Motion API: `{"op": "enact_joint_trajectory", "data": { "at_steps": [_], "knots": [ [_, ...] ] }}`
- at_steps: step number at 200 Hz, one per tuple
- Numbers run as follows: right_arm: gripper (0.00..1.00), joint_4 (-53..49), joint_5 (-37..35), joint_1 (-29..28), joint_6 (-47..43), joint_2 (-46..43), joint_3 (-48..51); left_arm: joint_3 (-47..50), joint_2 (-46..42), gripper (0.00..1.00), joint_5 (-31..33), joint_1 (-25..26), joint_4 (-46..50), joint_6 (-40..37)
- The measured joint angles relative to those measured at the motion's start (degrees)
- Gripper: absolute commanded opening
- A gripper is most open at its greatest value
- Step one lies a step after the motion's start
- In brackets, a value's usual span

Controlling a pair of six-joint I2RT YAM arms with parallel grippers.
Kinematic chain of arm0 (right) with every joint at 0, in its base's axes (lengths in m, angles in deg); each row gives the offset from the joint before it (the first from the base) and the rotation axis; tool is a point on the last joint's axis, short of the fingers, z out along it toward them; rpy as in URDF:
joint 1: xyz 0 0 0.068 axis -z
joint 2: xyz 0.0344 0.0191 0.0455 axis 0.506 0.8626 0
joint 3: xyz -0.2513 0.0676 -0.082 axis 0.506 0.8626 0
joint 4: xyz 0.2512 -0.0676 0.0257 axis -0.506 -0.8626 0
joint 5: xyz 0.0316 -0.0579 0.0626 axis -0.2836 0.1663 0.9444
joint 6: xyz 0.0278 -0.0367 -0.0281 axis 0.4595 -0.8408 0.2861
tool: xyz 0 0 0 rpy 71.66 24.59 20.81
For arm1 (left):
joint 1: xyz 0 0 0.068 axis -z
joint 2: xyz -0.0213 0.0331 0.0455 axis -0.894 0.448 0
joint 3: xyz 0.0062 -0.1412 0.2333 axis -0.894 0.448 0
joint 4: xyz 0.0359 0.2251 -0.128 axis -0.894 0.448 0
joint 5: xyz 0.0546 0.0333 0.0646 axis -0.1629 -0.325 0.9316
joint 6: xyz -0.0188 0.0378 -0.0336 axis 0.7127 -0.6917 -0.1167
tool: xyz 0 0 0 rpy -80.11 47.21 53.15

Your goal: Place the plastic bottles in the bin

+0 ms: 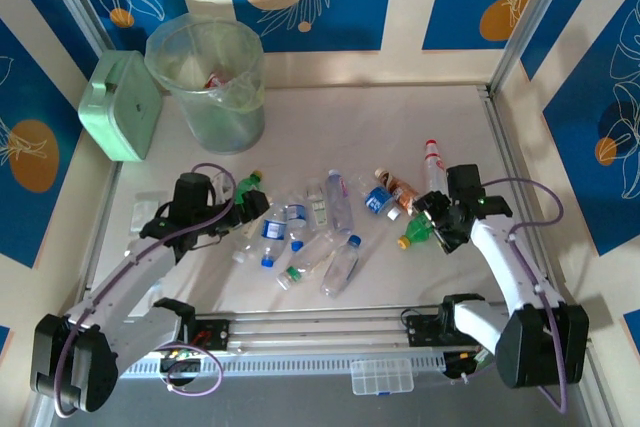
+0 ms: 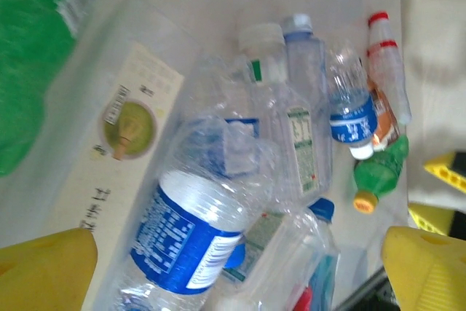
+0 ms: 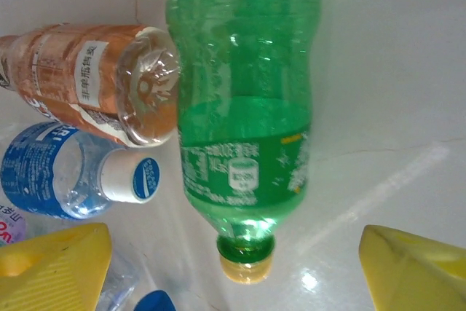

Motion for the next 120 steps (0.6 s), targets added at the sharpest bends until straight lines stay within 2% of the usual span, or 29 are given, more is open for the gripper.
{"op": "enact_joint_trajectory", "data": {
  "at_steps": [39,84,120],
  "knots": [
    [0.89,3.1,-0.5,0.9,1.6,6.3,0.0,-0.1,1.9,1.00,-4.0,1.3,-2.6,0.2],
    [0.86,4.6,-2.2,1.7,2.7,7.5,0.0,-0.2,3.9,1.00,-5.4,1.3,-5.2,0.8],
    [0.85,6.7,-2.2,2.8,2.6,12.3,0.0,-1.3,5.0,1.00,-6.2,1.3,-5.3,0.9]
  ]
}}
